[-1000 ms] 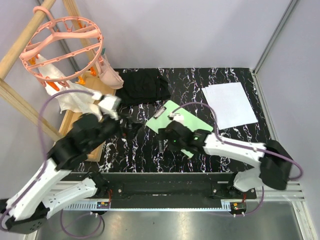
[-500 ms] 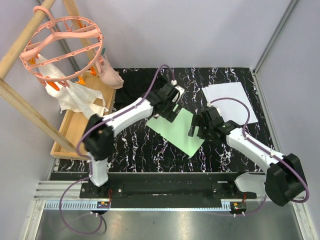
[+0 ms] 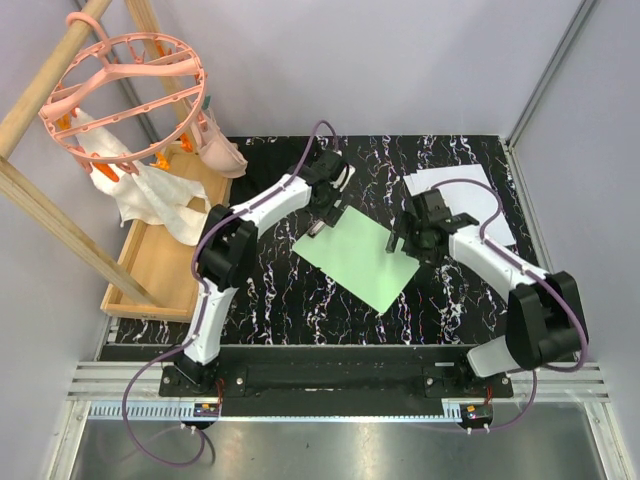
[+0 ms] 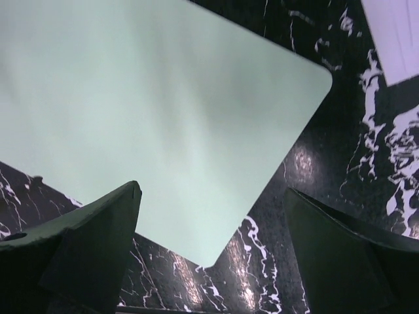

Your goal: Put the files into the folder

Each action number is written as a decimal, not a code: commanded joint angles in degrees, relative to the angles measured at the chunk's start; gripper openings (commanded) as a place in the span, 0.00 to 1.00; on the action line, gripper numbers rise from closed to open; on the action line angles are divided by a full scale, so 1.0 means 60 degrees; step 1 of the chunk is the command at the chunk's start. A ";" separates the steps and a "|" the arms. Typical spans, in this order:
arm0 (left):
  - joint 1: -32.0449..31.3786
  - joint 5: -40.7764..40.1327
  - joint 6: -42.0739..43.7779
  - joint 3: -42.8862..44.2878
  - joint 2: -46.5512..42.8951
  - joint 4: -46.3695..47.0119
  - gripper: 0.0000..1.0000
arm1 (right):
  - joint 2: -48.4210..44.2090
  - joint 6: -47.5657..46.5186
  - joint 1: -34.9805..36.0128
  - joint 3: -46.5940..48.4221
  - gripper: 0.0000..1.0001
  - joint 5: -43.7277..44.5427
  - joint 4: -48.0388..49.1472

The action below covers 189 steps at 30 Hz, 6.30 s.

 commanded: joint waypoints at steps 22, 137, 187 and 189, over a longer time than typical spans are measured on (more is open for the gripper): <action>0.0653 0.0877 -0.2620 -0.5440 -0.2436 0.0992 0.36 | 0.2202 -0.0467 -0.0384 0.0615 1.00 -0.1605 0.0832; -0.1779 0.5652 -0.9902 0.3214 0.5530 1.0118 0.38 | 0.3285 -0.1021 -0.7282 0.1536 0.90 -0.6076 0.4702; -0.0388 0.2853 -0.5259 -0.8971 -1.0523 0.4231 0.86 | -0.3904 0.5904 -0.2114 -0.1899 0.00 -0.1461 0.4314; -0.0373 0.2912 -0.5186 -0.9526 -1.0860 0.4113 0.86 | -0.4257 0.5324 -0.1805 -0.2199 0.00 -0.1505 0.4336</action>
